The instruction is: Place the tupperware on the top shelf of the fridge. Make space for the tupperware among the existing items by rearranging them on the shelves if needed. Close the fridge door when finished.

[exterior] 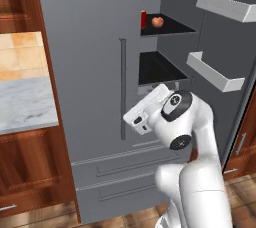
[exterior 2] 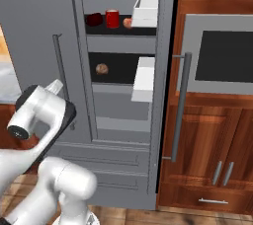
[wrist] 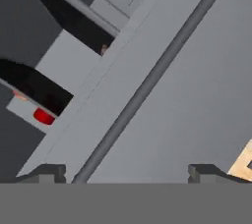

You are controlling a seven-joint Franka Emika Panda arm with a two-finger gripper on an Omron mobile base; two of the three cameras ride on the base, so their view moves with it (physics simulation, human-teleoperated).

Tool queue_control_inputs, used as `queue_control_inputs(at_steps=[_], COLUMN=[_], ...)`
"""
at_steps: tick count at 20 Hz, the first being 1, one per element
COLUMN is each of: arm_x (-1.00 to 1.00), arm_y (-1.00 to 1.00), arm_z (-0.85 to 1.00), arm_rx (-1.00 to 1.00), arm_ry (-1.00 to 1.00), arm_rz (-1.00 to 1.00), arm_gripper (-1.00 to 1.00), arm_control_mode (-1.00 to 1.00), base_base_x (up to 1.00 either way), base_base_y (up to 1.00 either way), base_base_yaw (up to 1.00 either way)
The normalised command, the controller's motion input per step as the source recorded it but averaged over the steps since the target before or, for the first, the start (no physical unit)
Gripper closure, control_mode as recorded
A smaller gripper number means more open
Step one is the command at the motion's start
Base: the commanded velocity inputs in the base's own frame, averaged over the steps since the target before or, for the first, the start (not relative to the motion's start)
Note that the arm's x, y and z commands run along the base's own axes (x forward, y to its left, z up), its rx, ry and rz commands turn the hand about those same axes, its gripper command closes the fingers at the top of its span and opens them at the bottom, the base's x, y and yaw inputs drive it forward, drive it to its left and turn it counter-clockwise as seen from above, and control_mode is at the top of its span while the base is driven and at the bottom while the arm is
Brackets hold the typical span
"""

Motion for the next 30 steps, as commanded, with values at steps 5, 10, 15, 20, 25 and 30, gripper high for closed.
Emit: queue_control_inputs(at_steps=[5, 10, 15, 20, 25, 30], arm_x=[-0.48, -0.06, 0.0, -0.12, -0.75, -0.98], arm_y=[0.0, 0.01, 0.0, 0.0, -0.25, -0.5], arm_z=[0.75, 0.74, 0.74, 0.55, 0.7, 1.0], arm_rx=[0.6, 0.7, 0.71, 0.94, 0.96, 0.81], arm_ry=[0.48, 0.53, 0.58, 0.33, 0.01, -0.09], arm_rz=[-0.16, 0.02, 0.17, 0.07, -0.04, -0.13], arm_gripper=[-1.0, -1.0, -1.0, -1.0, -1.0, -1.0], arm_control_mode=[-1.0, -1.0, -1.0, -1.0, -1.0, -1.0], base_base_x=[0.0, 0.0, 0.0, 0.0, 0.0, 0.0], base_base_y=[0.0, 0.0, 0.0, 0.0, 0.0, 0.0], base_base_yaw=[0.0, 0.0, 0.0, 0.0, 0.0, 0.0])
